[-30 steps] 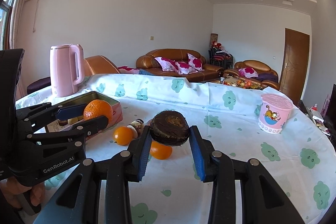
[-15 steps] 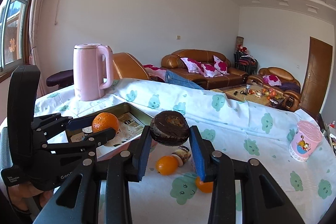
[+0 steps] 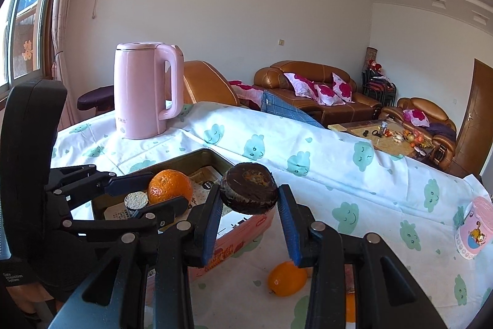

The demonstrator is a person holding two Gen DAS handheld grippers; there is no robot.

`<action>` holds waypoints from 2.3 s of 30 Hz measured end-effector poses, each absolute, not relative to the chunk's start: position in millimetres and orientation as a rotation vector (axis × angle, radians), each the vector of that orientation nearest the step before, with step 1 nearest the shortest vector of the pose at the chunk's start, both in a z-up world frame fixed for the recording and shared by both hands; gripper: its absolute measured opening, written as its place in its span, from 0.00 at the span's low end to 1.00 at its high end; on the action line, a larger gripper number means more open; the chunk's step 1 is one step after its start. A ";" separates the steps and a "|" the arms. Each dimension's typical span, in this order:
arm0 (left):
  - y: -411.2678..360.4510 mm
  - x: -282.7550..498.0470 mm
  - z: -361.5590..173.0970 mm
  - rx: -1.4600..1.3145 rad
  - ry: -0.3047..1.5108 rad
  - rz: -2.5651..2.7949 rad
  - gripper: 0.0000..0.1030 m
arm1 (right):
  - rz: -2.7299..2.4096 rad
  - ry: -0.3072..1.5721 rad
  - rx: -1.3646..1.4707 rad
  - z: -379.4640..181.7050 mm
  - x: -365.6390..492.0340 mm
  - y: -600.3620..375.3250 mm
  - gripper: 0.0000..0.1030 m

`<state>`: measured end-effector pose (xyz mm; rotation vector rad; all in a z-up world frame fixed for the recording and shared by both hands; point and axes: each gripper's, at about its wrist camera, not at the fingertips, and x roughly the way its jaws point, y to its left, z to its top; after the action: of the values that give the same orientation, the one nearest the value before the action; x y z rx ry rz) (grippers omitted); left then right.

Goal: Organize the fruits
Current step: 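Lower the orange and dark cake into the tin and open both tools, then move both open tools back to the remaining fruits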

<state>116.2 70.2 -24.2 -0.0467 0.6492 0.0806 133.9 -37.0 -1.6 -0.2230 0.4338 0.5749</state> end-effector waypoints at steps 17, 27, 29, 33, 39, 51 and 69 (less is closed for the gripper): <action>72.1 120.7 -36.8 -0.008 0.684 0.132 0.45 | 0.585 0.492 -0.187 -19.3 157.2 -17.9 0.38; 70.4 120.3 -39.1 0.021 0.685 0.148 0.45 | 0.605 0.542 -0.197 -26.9 162.8 -5.0 0.38; 69.7 120.5 -39.6 0.029 0.685 0.150 0.45 | 0.606 0.553 -0.199 -28.8 163.6 -3.6 0.38; 69.1 121.4 -40.2 0.035 0.686 0.153 0.46 | 0.606 0.577 -0.194 -32.4 166.8 -3.2 0.38; 68.5 121.3 -40.2 0.039 0.686 0.153 0.47 | 0.615 0.595 -0.180 -33.7 169.5 -4.6 0.38; 66.9 119.6 -41.0 0.034 0.688 0.139 0.65 | 0.633 0.602 -0.171 -33.8 169.5 -4.1 0.50; 64.2 112.0 -32.6 0.035 0.638 0.127 0.86 | 0.599 0.538 -0.134 -27.3 163.4 -15.5 0.66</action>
<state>112.0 64.2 -32.6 0.0350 0.6383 0.1268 163.4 -15.5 -27.3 -0.1342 0.5375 0.5993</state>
